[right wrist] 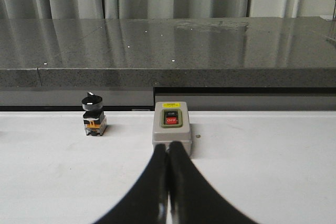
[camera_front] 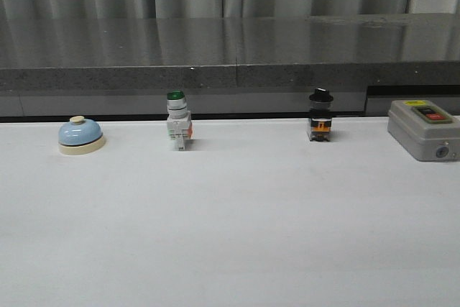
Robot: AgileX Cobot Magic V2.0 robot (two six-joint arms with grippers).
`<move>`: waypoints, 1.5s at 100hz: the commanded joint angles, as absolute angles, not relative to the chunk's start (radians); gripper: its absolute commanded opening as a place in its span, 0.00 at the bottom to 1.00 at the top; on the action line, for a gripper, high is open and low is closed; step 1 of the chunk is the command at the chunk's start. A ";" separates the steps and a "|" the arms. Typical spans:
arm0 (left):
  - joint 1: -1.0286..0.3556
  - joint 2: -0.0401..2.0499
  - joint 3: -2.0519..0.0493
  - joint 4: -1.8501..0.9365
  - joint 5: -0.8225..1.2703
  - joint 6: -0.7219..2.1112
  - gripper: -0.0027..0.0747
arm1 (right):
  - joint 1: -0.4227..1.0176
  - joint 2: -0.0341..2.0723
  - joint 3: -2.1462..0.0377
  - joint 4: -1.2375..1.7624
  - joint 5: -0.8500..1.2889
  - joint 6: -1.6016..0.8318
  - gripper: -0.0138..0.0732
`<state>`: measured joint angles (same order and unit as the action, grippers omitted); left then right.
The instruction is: Place and press bell with both arms
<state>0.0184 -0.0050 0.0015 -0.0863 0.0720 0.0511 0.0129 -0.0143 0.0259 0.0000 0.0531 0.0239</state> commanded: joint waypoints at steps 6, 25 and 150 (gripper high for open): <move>0.020 -0.035 0.045 -0.089 -0.011 0.041 0.01 | 0.008 -0.030 0.011 -0.011 -0.026 0.021 0.09; 0.020 -0.035 0.039 -0.089 -0.008 0.041 0.01 | 0.008 -0.030 0.011 -0.011 -0.026 0.021 0.09; 0.020 1.038 -0.899 -0.136 0.605 0.092 0.29 | 0.008 -0.030 0.011 -0.011 -0.026 0.021 0.09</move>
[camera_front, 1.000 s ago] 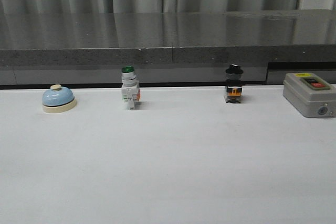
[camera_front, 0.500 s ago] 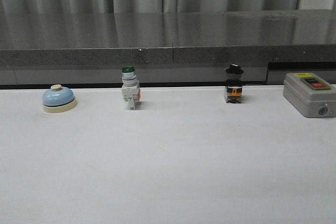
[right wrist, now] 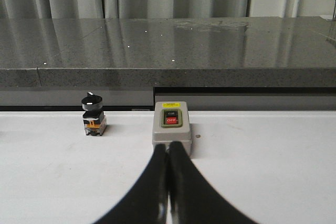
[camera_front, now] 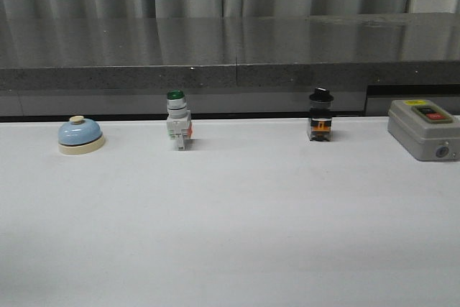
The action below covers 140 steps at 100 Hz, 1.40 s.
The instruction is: Place and press bell with both arms
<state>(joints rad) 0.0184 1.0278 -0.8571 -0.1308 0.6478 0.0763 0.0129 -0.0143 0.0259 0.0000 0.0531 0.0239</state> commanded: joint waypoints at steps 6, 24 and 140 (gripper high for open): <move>0.020 1.039 -0.899 -0.136 0.608 0.094 0.51 | 0.008 -0.030 0.011 -0.011 -0.026 0.021 0.09; 0.020 1.039 -0.899 -0.136 0.574 0.094 0.89 | 0.008 -0.030 0.011 -0.011 -0.026 0.021 0.09; -0.130 1.895 -1.526 -0.174 0.621 0.094 0.89 | 0.008 -0.030 0.011 -0.011 -0.026 0.021 0.09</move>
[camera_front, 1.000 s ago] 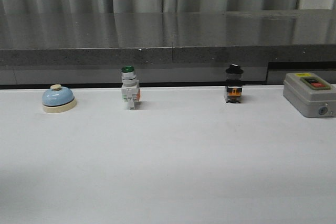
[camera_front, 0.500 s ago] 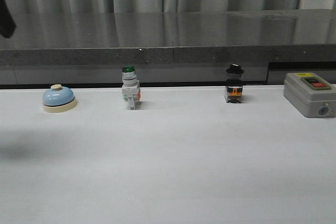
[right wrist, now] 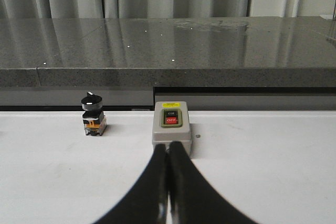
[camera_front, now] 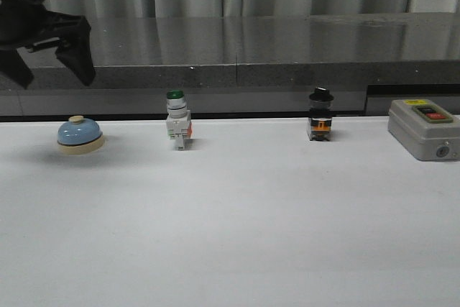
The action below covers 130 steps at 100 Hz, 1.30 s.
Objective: Place and press bell with both arms
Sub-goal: 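Lower the left gripper over the blue bell and close on it, then lift the bell with the left gripper and carry it toward table center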
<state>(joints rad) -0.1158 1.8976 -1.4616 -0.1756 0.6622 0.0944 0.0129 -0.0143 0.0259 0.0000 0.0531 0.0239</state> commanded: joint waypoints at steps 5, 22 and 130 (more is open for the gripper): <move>-0.131 1.920 -1.542 -0.170 0.621 0.094 0.89 | 0.008 -0.030 0.011 -0.011 -0.026 0.021 0.09; -0.131 1.994 -1.582 -0.161 0.621 0.094 0.89 | 0.008 -0.030 0.011 -0.011 -0.026 0.021 0.09; -0.131 2.090 -1.615 -0.157 0.671 0.094 0.45 | 0.008 -0.030 0.011 -0.011 -0.026 0.021 0.09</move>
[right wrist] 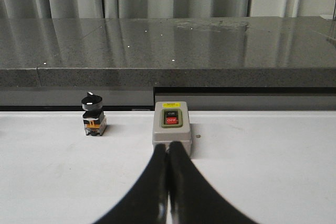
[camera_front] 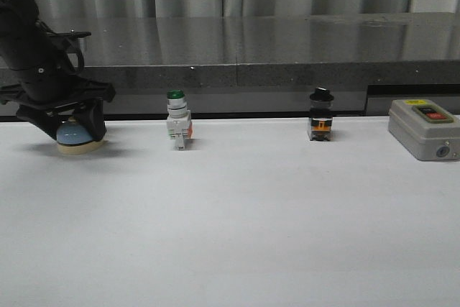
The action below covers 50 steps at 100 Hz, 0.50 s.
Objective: Place and press bell with both arms
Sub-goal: 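Lift the bell with the left gripper and carry it toward table center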
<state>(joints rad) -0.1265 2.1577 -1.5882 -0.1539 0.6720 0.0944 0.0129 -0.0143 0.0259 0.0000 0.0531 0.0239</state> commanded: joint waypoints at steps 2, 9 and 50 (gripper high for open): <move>-0.131 2.089 -1.615 -0.155 0.673 0.094 0.45 | 0.008 -0.030 0.011 -0.011 -0.026 0.021 0.09; -0.131 2.068 -1.615 -0.150 0.693 0.094 0.45 | 0.008 -0.030 0.011 -0.011 -0.026 0.021 0.09; -0.173 1.886 -1.615 -0.170 0.939 0.094 0.45 | 0.008 -0.030 0.011 -0.011 -0.026 0.021 0.09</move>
<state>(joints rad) -0.1379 1.9805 -1.5882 -0.1465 0.9123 0.0944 0.0129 -0.0143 0.0259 0.0000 0.0531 0.0239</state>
